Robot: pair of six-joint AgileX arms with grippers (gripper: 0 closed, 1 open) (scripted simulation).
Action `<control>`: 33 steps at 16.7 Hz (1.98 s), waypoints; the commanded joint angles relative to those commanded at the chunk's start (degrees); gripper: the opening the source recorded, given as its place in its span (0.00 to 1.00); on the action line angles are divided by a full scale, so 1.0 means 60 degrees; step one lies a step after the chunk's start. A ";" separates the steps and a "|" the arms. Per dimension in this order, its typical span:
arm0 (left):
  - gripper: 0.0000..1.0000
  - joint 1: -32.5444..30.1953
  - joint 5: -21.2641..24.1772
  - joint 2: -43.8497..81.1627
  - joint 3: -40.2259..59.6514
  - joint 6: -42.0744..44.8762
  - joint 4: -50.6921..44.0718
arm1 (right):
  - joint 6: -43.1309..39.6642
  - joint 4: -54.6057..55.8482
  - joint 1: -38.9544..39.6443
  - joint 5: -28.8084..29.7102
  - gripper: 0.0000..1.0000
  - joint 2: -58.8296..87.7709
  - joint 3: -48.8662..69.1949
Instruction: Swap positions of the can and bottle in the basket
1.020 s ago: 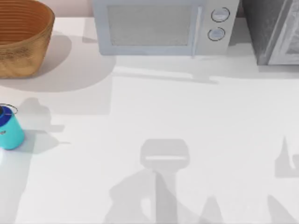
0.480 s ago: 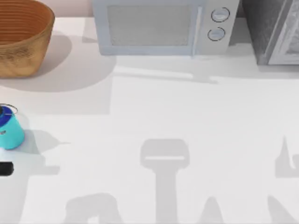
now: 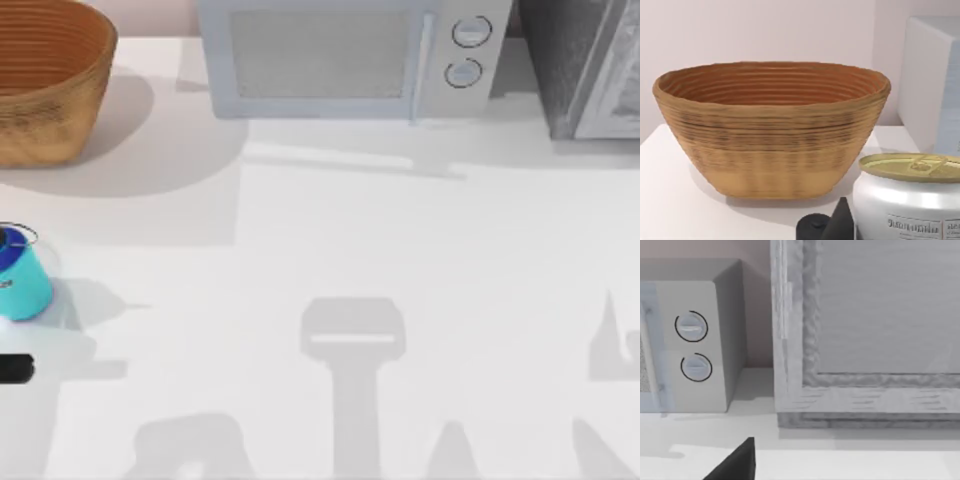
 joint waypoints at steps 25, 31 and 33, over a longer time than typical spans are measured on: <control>0.00 -0.1641 0.6762 1.1134 0.6781 0.1707 0.5047 | 0.0000 0.0000 0.0000 0.0000 1.00 0.0000 0.0000; 0.00 -0.1850 0.8013 1.3907 0.8206 0.1737 0.6406 | 0.0000 0.0000 0.0000 0.0000 1.00 0.0000 0.0000; 0.00 -0.1921 0.8393 1.4798 0.8640 0.1723 0.6867 | 0.0000 0.0000 0.0000 0.0000 1.00 0.0000 0.0000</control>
